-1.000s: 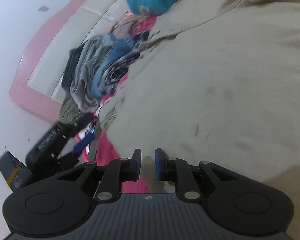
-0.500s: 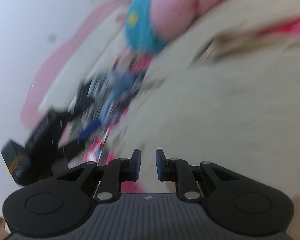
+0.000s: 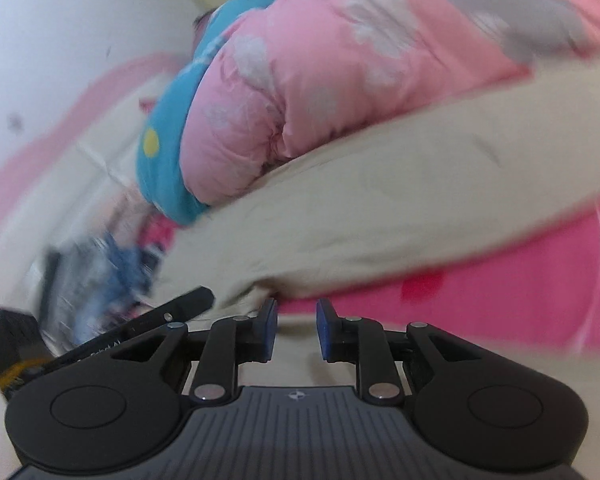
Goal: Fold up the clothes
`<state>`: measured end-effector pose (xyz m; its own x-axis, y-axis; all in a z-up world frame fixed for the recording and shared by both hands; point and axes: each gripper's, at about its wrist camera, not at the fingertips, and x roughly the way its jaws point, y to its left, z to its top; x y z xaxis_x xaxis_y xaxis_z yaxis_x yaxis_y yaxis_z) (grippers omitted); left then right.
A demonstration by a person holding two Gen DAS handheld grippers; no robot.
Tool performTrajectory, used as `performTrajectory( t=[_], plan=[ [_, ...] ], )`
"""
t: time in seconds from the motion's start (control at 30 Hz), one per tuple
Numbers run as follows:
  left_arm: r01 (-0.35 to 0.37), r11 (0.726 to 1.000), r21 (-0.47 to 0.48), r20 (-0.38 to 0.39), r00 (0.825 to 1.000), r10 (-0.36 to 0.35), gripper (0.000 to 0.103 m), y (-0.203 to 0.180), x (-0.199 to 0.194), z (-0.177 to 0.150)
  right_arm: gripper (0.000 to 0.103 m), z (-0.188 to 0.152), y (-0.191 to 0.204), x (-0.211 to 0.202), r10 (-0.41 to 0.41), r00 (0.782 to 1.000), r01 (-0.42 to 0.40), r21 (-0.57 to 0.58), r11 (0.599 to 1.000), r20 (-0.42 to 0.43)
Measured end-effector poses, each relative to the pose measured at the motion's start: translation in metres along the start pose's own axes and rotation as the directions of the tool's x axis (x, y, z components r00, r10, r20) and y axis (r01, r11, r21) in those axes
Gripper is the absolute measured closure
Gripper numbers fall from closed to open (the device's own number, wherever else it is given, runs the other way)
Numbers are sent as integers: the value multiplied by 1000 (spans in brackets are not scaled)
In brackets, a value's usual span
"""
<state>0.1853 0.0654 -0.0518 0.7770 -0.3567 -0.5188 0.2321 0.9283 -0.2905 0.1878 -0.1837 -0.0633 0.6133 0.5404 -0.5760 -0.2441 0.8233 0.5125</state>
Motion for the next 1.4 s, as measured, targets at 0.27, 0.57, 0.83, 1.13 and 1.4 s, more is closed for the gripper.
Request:
performTrajectory(
  t=[0.27,0.57,0.83,1.13,1.4],
  plan=[
    [45,997,59,2,999,-46,41,1,8,-5,79,3,38,39,-122,992,95,-435,896,-33],
    [37,995,94,-6,999,-37,60,-1,18,-9,79,7,54,67,-164,982,51,-693,719,-97],
    [28,994,109,-5,1000,-28,69,1,19,-9,79,11,57,80,-144,977,-22,-750,661,-155],
    [28,992,121,-2,1000,-28,77,1,18,-10,79,4,66,86,-154,974,-41,-797,602,-166],
    [51,990,128,6,999,-52,95,-2,14,-9,96,8,70,79,-160,985,48,-771,636,-71]
  ],
)
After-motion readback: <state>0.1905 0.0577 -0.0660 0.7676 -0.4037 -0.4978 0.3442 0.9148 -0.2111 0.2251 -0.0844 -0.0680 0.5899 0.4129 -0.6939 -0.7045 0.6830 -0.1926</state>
